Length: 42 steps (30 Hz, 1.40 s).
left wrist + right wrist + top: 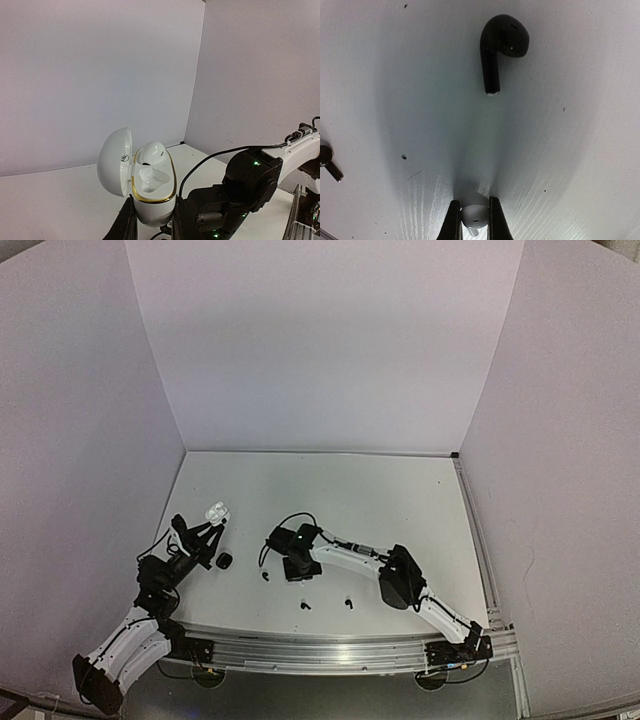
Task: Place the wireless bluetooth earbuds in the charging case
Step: Pick up the left earbud from the center of the board, then insert the left earbud into the left side groove of the charging case.
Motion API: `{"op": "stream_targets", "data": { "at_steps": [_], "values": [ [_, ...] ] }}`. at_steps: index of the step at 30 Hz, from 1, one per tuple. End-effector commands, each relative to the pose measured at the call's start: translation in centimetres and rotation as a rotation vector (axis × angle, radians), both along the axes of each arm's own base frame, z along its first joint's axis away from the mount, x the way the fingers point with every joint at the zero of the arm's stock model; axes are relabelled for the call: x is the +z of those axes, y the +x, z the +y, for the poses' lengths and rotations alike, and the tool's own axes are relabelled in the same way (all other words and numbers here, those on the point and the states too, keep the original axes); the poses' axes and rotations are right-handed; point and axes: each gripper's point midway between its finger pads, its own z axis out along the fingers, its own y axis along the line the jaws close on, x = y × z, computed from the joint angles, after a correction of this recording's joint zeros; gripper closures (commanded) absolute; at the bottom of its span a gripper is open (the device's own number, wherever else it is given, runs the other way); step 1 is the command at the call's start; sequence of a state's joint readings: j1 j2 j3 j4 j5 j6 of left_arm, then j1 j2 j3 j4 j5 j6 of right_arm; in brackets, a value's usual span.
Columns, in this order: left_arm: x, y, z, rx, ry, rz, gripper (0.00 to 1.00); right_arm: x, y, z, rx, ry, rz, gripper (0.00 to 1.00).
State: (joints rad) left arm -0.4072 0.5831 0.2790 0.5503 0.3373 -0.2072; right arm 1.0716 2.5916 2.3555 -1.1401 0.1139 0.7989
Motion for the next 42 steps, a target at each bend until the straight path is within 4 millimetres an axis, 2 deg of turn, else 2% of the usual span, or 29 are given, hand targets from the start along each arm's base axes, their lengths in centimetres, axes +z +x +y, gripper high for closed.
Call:
{"op": "stream_targets", "data": {
  "at_steps": [1,3,7,11,15,17,19,22,27,30,35,42],
  "values": [
    [1.9,-0.5,0.0,-0.001,-0.008,-0.068,1.0,5.8,2.2,0.3,-0.036,0.065,-0.115,1.0],
    [2.0,-0.5,0.0,-0.001,0.001,-0.079,1.0,9.5,3.5,1.0,-0.033,0.129,-0.198,1.0],
    [2.3,-0.3,-0.1,0.009,0.014,-0.109,1.0,19.2,6.0,2.2,-0.023,0.302,-0.428,1.0],
    [2.8,0.0,-0.1,0.021,0.025,-0.148,1.0,29.6,6.8,3.0,0.012,0.487,-0.695,1.0],
    [3.2,0.3,-0.4,0.026,0.043,-0.202,1.0,38.0,5.5,5.7,0.154,0.679,-0.951,1.0],
    [3.4,0.4,-0.5,0.031,0.052,-0.236,1.0,41.3,3.8,7.8,0.242,0.788,-1.056,1.0],
    [3.6,0.6,-0.5,0.041,0.057,-0.263,1.0,43.5,2.5,9.6,0.315,0.879,-1.126,1.0],
    [3.9,1.0,-0.4,0.062,0.065,-0.285,1.0,45.2,1.0,12.4,0.411,1.004,-1.176,1.0],
    [3.9,1.3,-0.5,0.064,0.07,-0.265,1.0,45.7,-0.7,15.1,0.528,1.099,-1.237,1.0],
    [3.8,1.3,-0.5,0.057,0.053,-0.233,1.0,44.9,-1.0,15.7,0.565,1.102,-1.239,1.0],
    [3.8,1.2,-0.5,0.047,0.043,-0.219,1.0,42.4,-1.0,16.8,0.609,1.077,-1.215,1.0],
    [3.8,1.3,-0.4,0.051,0.04,-0.207,1.0,40.4,-0.6,16.7,0.626,1.012,-1.202,1.0]
  ]
}}
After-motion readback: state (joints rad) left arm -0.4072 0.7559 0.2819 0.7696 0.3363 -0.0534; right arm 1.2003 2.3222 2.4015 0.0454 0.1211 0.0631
